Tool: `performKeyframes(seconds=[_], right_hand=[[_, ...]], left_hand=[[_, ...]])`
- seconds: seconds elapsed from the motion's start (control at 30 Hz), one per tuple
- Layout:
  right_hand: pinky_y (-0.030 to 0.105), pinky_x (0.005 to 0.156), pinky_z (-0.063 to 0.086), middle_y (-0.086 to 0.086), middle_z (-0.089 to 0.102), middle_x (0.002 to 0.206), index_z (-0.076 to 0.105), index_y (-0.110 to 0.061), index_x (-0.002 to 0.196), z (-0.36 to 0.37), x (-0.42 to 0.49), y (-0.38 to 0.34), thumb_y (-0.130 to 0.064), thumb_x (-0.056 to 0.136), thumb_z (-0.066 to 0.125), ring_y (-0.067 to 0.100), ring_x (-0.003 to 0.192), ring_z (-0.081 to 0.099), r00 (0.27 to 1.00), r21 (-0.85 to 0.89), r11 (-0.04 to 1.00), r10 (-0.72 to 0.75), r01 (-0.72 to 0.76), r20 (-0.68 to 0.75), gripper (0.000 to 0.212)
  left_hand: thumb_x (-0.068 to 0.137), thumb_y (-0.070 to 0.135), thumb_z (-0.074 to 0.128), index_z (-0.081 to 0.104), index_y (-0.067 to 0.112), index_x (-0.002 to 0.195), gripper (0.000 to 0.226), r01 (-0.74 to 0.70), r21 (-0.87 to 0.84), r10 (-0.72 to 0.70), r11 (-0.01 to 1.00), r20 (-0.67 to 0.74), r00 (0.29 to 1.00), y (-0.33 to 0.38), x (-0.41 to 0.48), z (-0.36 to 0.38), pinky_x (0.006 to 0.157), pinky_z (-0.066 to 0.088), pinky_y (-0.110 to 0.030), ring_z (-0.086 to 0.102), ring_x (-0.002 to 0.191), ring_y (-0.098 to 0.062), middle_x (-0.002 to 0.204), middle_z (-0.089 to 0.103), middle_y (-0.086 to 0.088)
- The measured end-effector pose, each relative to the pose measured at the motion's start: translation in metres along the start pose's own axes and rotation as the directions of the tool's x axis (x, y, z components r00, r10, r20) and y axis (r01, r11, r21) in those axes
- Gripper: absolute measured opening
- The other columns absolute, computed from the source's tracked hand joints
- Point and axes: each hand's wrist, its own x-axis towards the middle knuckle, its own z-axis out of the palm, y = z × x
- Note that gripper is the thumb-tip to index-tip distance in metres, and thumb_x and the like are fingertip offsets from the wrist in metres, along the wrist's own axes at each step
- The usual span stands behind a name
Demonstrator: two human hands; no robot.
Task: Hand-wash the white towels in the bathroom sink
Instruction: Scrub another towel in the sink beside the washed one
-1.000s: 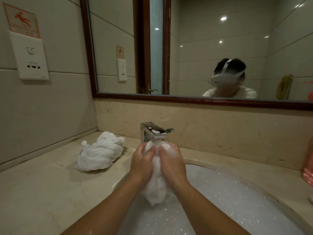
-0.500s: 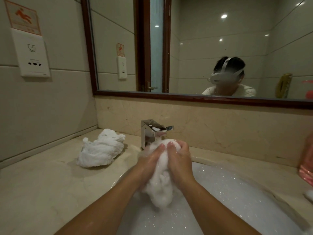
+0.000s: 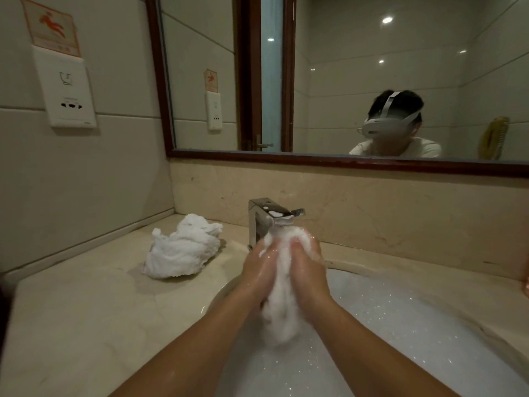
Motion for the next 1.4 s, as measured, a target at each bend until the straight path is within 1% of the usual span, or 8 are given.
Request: performKeyframes(seconds=[0.13, 0.37, 0.5, 0.67, 0.9, 1.17, 1.27, 1.4], right_hand=[[0.026, 0.066, 0.047, -0.011, 0.071, 0.096, 0.065, -0.036, 0.112, -0.005, 0.002, -0.002, -0.062, 0.104, 0.051, 0.007, 0.087, 0.066, 0.997, -0.074, 0.997, -0.002, -0.004, -0.074, 0.03], [0.036, 0.08, 0.055, -0.004, 0.074, 0.084, 0.072, -0.027, 0.087, -0.009, 0.005, -0.003, -0.062, 0.103, 0.05, 0.02, 0.087, 0.07, 0.986, -0.22, 0.973, -0.096, 0.065, -0.134, 0.044], [0.041, 0.089, 0.056, -0.007, 0.073, 0.106, 0.068, -0.033, 0.11, -0.001, 0.003, -0.003, -0.073, 0.099, 0.046, 0.022, 0.102, 0.07, 0.995, -0.174, 0.982, -0.083, 0.073, -0.048, 0.047], [0.049, 0.1, 0.054, 0.007, 0.059, 0.138, 0.036, -0.044, 0.139, 0.001, -0.003, 0.0, -0.083, 0.094, 0.042, 0.031, 0.115, 0.064, 0.996, -0.319, 0.947, 0.062, -0.038, 0.068, 0.06], [0.05, 0.099, 0.058, 0.003, 0.059, 0.132, 0.035, -0.041, 0.152, 0.005, -0.005, 0.001, -0.099, 0.053, 0.067, 0.029, 0.114, 0.067, 0.998, -0.148, 0.987, 0.062, -0.063, -0.013, 0.119], [0.045, 0.091, 0.061, 0.0, 0.069, 0.121, 0.042, -0.044, 0.146, -0.005, 0.004, 0.002, -0.091, 0.067, 0.071, 0.024, 0.104, 0.073, 0.997, -0.137, 0.989, 0.067, -0.061, 0.038, 0.096], [0.03, 0.073, 0.061, -0.005, 0.075, 0.105, 0.063, -0.027, 0.13, -0.012, 0.007, -0.002, -0.057, 0.1, 0.064, 0.016, 0.093, 0.074, 0.998, -0.109, 0.993, 0.048, -0.044, 0.029, 0.043], [0.047, 0.096, 0.06, 0.002, 0.076, 0.111, 0.071, -0.021, 0.125, -0.014, 0.013, 0.003, -0.046, 0.104, 0.06, 0.027, 0.103, 0.072, 0.994, -0.105, 0.988, 0.109, -0.112, -0.03, 0.035]], left_hand=[[0.102, 0.057, 0.053, 0.066, 0.033, 0.122, 0.034, -0.121, -0.012, 0.122, 0.993, 0.054, 0.991, -0.003, -0.011, 0.005, 0.096, 0.058, -0.038, 0.069, 0.103, -0.01, 0.109, 0.072, 0.009], [0.1, 0.062, 0.052, 0.057, 0.043, 0.095, 0.021, -0.169, 0.115, 0.181, 0.979, -0.104, 0.978, 0.006, -0.02, -0.007, 0.075, 0.052, -0.03, 0.064, 0.086, -0.008, 0.09, 0.062, 0.014], [0.103, 0.051, 0.056, 0.067, 0.027, 0.112, 0.028, -0.146, 0.014, 0.146, 0.989, -0.208, 0.967, 0.006, -0.012, -0.009, 0.071, 0.046, -0.026, 0.064, 0.092, -0.015, 0.096, 0.066, 0.014], [0.106, 0.054, 0.049, 0.063, 0.014, 0.134, 0.051, 0.047, -0.24, -0.124, 0.97, -0.316, 0.941, 0.0, 0.002, -0.018, 0.103, 0.052, -0.042, 0.064, 0.118, -0.03, 0.13, 0.067, -0.009], [0.102, 0.06, 0.05, 0.078, 0.014, 0.111, 0.055, 0.04, -0.178, -0.048, 0.983, -0.042, 0.998, 0.004, -0.01, -0.008, 0.096, 0.059, -0.043, 0.076, 0.097, -0.023, 0.101, 0.08, -0.009], [0.103, 0.064, 0.032, 0.079, 0.023, 0.105, 0.062, -0.092, 0.093, 0.091, 0.991, 0.02, 0.996, 0.001, -0.006, -0.014, 0.1, 0.055, -0.046, 0.074, 0.103, -0.025, 0.101, 0.08, -0.005], [0.109, 0.046, 0.044, 0.069, 0.027, 0.128, 0.036, -0.237, 0.272, 0.25, 0.933, -0.013, 0.968, 0.001, -0.006, -0.019, 0.098, 0.054, -0.04, 0.069, 0.11, -0.022, 0.117, 0.075, -0.003], [0.09, 0.073, 0.042, 0.072, 0.026, 0.121, 0.064, -0.25, 0.464, 0.319, 0.85, -0.074, 0.945, 0.0, -0.005, -0.023, 0.101, 0.049, -0.043, 0.066, 0.112, -0.025, 0.108, 0.071, 0.001]])
